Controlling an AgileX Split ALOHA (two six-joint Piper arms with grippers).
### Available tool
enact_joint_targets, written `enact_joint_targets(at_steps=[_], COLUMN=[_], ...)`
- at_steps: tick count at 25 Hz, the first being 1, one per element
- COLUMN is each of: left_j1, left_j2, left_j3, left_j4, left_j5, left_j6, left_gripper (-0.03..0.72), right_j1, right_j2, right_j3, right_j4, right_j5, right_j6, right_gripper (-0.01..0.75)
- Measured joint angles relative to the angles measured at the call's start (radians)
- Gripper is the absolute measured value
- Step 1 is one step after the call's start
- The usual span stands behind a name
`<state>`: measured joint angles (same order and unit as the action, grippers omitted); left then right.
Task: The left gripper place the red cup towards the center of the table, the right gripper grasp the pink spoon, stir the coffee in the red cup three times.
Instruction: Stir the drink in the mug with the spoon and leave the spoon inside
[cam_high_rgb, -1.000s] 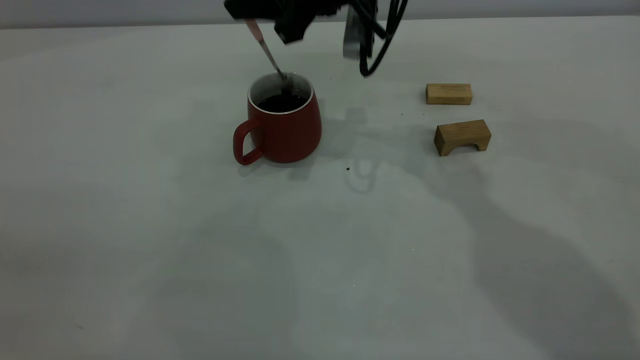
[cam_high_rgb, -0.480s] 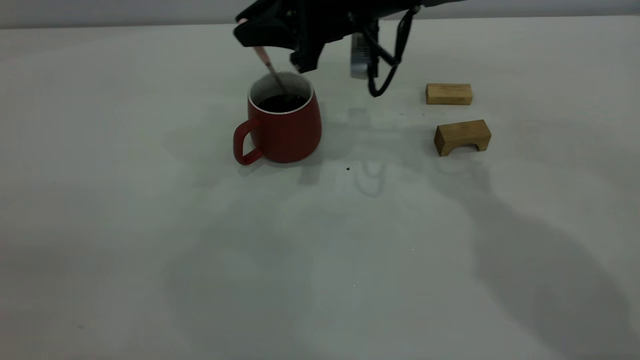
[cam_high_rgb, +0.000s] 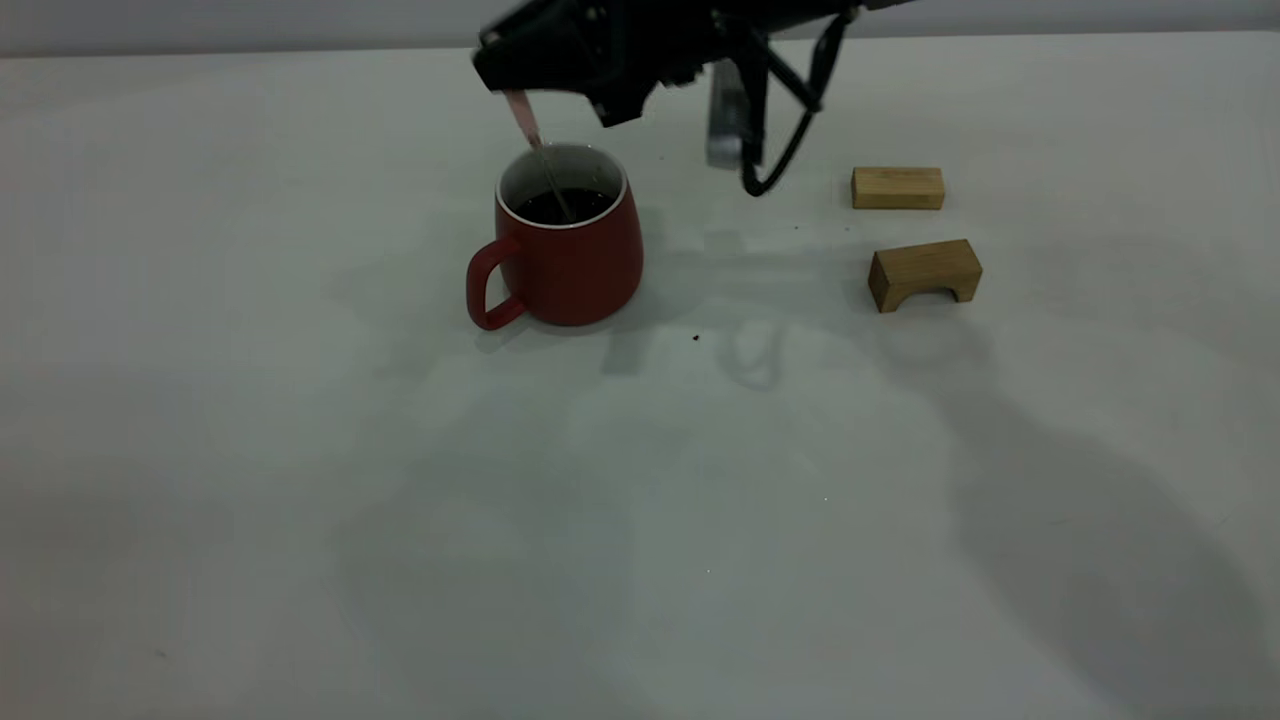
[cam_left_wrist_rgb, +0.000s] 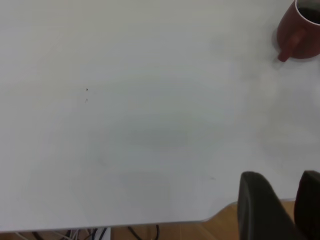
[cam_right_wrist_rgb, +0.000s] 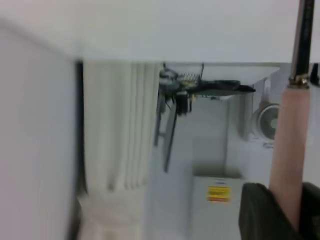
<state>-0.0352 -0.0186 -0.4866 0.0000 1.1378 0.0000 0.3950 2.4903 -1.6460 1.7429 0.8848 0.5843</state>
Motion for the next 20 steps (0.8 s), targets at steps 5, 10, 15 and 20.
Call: enact_joint_targets(at_steps=[5,10,15,20], left_j1=[0.0,0.0,0.0,0.0], left_j2=[0.0,0.0,0.0,0.0], left_j3=[0.0,0.0,0.0,0.0], left_j4=[0.0,0.0,0.0,0.0], left_j5=[0.0,0.0,0.0,0.0], left_j6=[0.0,0.0,0.0,0.0], left_gripper=[0.247,0.247,0.247,0.247], right_j1=[-0.013,-0.036,-0.002,0.018], right_j2=[0.0,0.0,0.0,0.0], right_j3=[0.0,0.0,-0.003,-0.005], right_j4=[-0.009,-0.113,-0.109,-0.016], right_j5=[-0.022,-0.007,-0.006,-0.017], right_j6=[-0.085,0.176,0.216,-0.069], right_gripper=[0.135,0.135,0.135,0.135])
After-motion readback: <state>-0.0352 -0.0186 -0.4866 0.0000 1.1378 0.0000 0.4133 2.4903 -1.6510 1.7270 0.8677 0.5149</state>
